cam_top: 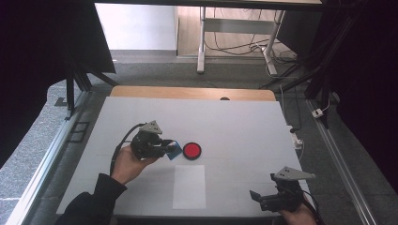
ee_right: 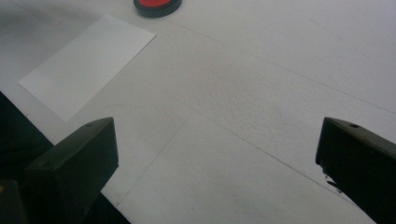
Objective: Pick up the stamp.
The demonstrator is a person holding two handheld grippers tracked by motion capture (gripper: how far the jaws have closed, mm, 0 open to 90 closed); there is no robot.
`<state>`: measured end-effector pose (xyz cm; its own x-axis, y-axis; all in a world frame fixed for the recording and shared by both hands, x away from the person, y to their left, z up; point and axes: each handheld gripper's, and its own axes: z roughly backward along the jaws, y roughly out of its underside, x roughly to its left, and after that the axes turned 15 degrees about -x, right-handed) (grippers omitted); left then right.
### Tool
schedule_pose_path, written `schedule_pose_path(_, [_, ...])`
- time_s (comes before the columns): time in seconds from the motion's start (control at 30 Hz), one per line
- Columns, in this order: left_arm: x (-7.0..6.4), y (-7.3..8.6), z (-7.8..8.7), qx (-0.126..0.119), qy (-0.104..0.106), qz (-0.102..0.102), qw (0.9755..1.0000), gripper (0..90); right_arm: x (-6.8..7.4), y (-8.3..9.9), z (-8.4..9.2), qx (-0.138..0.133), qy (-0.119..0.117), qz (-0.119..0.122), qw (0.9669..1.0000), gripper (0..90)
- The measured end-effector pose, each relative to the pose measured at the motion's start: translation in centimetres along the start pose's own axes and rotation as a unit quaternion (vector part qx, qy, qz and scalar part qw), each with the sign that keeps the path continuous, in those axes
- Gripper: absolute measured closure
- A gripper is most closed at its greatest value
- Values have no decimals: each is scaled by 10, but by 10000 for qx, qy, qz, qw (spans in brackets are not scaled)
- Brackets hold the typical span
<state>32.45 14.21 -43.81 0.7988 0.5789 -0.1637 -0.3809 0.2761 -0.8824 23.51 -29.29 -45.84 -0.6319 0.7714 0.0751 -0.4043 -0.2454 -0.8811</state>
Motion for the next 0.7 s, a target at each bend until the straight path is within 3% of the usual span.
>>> schedule_pose_path(0.27, [-6, 4, 17, -281, 323, 115, 9990, 705, 0, 0, 0, -4, -7, 0, 10000, 0])
schedule_pose_path(0.7, [-21, 12, 34, -680, 754, 158, 9947, 705, 2, 0, 0, 24, -31, 102, 9999, 0])
